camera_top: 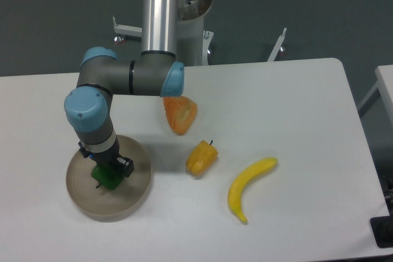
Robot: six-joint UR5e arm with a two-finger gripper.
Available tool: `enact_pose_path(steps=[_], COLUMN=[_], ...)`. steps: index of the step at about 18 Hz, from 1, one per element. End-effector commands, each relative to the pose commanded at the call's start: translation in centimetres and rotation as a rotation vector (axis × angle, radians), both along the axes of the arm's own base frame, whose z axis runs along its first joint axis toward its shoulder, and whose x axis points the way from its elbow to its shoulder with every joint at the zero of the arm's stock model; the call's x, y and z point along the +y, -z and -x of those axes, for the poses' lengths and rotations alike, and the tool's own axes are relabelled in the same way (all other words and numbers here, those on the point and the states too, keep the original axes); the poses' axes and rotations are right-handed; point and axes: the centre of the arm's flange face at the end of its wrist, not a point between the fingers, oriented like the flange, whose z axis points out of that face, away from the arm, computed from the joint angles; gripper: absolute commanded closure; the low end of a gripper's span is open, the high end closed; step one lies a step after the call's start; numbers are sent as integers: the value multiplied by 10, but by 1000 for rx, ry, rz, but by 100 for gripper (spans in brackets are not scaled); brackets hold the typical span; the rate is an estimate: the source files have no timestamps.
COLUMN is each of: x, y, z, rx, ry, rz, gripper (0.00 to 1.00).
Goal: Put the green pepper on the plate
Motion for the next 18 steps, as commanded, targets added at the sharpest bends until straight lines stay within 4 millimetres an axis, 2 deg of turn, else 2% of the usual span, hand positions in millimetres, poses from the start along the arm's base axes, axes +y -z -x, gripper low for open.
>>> enact_pose_path(steps=[2, 3, 6, 9, 12, 15, 18], x=[-1, -6, -15, -30, -43, -72, -86], y=[-6, -33, -48, -72, -79, -99, -101], z=[-1, -2, 5, 48, 81, 144, 186], rx=[2, 9, 21, 34, 36, 56, 69], ry=[2, 3, 76, 103, 154, 194, 245], rz=[-7, -43, -51, -56, -28, -37, -34], gripper=[0, 0, 0, 0, 0, 0, 0])
